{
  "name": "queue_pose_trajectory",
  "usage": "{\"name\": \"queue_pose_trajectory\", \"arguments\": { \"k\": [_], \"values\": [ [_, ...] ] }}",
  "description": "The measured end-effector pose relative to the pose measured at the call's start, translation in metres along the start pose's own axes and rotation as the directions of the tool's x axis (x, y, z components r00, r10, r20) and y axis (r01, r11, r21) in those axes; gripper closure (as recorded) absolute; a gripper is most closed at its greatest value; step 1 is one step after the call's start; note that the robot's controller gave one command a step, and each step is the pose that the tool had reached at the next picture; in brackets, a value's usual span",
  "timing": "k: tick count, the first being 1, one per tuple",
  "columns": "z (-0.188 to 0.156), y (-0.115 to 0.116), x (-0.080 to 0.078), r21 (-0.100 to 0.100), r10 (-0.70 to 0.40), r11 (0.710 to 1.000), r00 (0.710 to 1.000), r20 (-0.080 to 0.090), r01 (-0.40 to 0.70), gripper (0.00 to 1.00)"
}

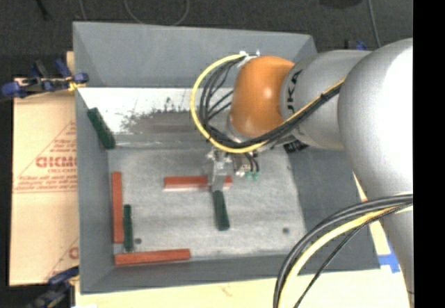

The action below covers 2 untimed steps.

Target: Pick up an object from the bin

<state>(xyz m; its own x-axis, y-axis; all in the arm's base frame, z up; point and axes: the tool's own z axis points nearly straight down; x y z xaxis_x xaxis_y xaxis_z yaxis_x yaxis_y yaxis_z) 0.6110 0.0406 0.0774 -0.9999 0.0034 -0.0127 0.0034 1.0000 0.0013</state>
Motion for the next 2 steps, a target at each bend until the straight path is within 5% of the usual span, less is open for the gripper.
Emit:
{"name": "queue_pose_trajectory", "arguments": {
  "k": [1,2],
  "values": [
    [0.0000,0.0000,0.0000,0.000,-0.001,1.000,1.000,0.000,0.001,1.00],
    [0.0031,-0.0008,0.0022,0.002,-0.001,1.000,1.000,-0.007,0.001,0.00]
  ]
}}
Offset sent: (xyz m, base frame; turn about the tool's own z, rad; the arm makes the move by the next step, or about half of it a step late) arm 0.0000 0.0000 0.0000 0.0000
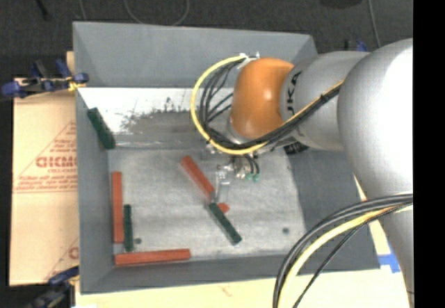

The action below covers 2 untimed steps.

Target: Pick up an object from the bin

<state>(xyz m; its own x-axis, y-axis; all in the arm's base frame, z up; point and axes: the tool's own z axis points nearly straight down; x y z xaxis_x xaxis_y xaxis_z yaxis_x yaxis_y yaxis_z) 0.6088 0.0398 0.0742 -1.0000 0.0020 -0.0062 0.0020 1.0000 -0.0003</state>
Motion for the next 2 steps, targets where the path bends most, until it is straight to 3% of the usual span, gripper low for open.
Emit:
{"name": "queue_pose_trajectory", "arguments": {
  "k": [1,2],
  "values": [
    [0.0016,0.0388,0.0106,-0.002,0.119,0.993,0.993,-0.005,-0.119,0.00],
    [0.0012,0.0371,0.0099,0.000,0.119,0.993,0.993,-0.004,-0.119,1.00]
  ]
}}
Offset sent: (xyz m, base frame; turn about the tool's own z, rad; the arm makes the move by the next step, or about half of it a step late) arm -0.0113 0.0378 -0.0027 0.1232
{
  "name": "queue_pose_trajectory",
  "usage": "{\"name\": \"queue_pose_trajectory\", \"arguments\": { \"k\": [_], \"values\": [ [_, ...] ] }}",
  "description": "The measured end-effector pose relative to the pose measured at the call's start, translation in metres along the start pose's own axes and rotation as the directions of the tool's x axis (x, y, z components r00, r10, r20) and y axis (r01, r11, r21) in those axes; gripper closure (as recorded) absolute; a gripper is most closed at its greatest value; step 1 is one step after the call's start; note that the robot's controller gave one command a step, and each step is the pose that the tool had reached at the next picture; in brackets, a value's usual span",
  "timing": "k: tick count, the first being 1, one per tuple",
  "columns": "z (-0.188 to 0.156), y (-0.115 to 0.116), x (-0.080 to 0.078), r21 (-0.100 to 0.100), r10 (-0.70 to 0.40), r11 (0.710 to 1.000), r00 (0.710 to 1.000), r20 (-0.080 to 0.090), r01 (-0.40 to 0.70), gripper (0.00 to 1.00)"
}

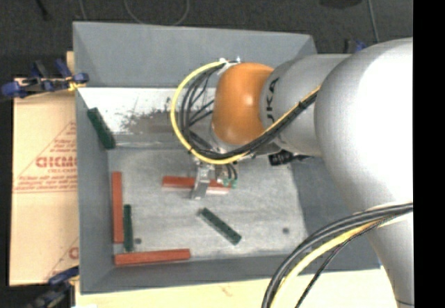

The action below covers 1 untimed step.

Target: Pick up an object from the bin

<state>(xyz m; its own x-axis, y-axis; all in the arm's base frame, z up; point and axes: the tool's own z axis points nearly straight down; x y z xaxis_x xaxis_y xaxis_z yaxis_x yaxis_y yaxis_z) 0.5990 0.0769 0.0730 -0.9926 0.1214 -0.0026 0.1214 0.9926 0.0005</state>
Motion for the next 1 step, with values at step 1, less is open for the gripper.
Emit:
{"name": "queue_pose_trajectory", "arguments": {
  "k": [1],
  "values": [
    [-0.1489,0.0263,-0.0096,-0.003,-0.042,0.999,0.999,0.010,0.042,1.00]
  ]
}}
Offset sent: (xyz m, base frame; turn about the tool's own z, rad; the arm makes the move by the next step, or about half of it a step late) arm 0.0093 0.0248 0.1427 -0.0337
